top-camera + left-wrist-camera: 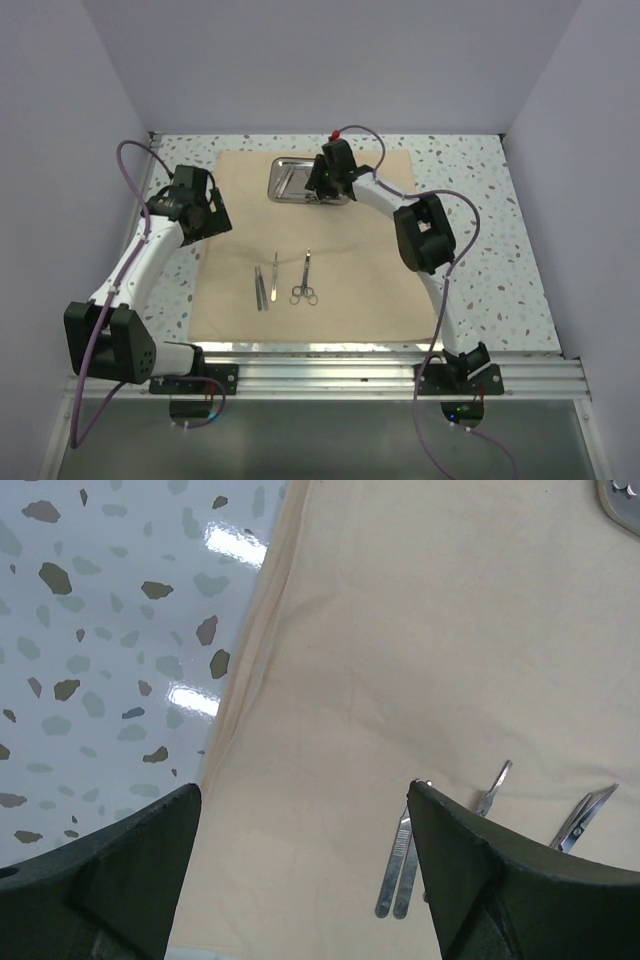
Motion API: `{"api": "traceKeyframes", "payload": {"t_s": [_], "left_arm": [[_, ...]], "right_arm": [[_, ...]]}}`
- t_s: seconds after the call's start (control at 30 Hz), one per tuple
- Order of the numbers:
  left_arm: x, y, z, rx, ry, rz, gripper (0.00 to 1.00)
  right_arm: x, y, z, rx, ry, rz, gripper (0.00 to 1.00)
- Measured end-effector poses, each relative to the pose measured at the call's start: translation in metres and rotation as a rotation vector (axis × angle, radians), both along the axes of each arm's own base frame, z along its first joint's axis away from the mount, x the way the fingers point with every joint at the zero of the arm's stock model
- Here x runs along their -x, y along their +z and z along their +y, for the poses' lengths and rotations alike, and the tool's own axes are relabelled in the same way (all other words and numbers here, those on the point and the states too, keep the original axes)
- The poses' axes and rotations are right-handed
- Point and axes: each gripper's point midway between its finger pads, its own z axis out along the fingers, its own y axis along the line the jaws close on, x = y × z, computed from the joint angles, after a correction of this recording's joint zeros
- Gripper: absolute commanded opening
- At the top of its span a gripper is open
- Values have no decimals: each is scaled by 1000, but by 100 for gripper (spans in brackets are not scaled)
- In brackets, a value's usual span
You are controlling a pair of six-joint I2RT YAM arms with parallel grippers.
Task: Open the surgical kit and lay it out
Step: Pick up the medical item from the container.
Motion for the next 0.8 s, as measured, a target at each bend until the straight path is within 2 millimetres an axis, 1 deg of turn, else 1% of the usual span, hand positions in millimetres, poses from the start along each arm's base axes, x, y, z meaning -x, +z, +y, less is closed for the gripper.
{"api": "traceKeyframes", "payload": {"t_s": [0.1,0.2,0.3,0.37,0.43,0.53,0.57,0.63,0.7,0.8], "left_arm": [[1,0,0,0,0,3,88],[4,-3,0,-1,0,8,88],[5,-4,0,1,-1,12,88],[4,-4,0,3,-2,11,88],[4,-4,-1,6,-4,11,88],[3,-4,-2,9,-7,7,88],[3,-3,-2,9,-7,4,88],[2,-3,-2,10,-7,0,88],[1,-3,-2,10,-7,-3,88],[1,-6,-2,10,-7,-4,88]], "right_arm": [[15,-5,-30,33,-26,33,41],[26,-8,-59,55,-61,55,39],[33,-8,-81,79,-90,67,39],[35,-8,-88,87,-96,70,39],[35,-7,-88,94,-92,72,39],[36,0,-88,109,-84,83,39],[34,6,-86,112,-82,83,40],[25,26,-82,107,-82,54,39],[12,50,-77,90,-85,10,40],[-4,92,-70,58,-87,-67,41]]}}
